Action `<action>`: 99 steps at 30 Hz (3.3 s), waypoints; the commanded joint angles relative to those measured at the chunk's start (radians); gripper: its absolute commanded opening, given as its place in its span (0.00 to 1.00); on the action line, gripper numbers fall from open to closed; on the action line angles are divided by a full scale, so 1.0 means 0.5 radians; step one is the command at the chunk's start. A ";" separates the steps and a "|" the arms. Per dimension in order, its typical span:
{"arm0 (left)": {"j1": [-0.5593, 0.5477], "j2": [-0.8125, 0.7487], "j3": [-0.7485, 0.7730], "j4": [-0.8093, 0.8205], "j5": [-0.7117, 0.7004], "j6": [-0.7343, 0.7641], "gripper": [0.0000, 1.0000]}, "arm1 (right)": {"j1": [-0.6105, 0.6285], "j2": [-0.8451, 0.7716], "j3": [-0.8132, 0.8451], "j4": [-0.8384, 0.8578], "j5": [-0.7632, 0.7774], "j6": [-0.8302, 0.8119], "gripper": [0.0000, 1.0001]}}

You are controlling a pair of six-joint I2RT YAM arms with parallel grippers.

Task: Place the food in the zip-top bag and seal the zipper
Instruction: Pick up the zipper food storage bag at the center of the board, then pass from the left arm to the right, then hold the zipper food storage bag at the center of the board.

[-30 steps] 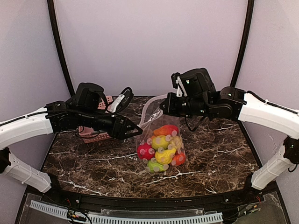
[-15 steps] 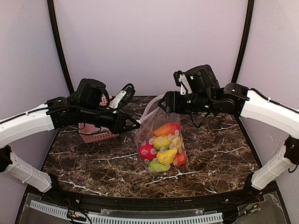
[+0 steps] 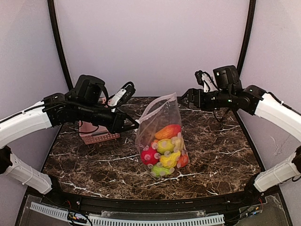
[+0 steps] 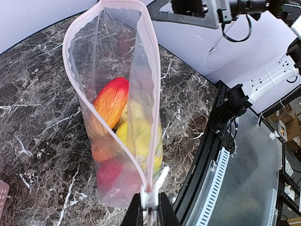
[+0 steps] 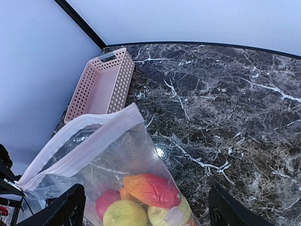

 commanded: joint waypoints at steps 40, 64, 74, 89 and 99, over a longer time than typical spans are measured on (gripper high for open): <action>0.015 0.447 1.063 -0.893 0.833 0.757 0.01 | 0.425 -0.332 -0.119 0.300 -1.050 -0.906 0.83; 0.015 0.482 1.069 -1.084 0.830 0.836 0.01 | 0.531 -0.035 -0.060 0.247 -1.232 -0.910 0.00; 0.019 0.021 0.496 -0.405 0.407 0.517 0.92 | 0.534 -0.202 -0.271 0.606 -1.019 -0.758 0.00; 0.018 -0.090 0.173 -0.029 0.288 0.274 0.68 | 0.535 -0.155 -0.266 0.626 -1.040 -0.729 0.00; 0.022 0.033 0.234 0.026 0.292 0.220 0.47 | 0.535 -0.170 -0.276 0.607 -1.045 -0.735 0.00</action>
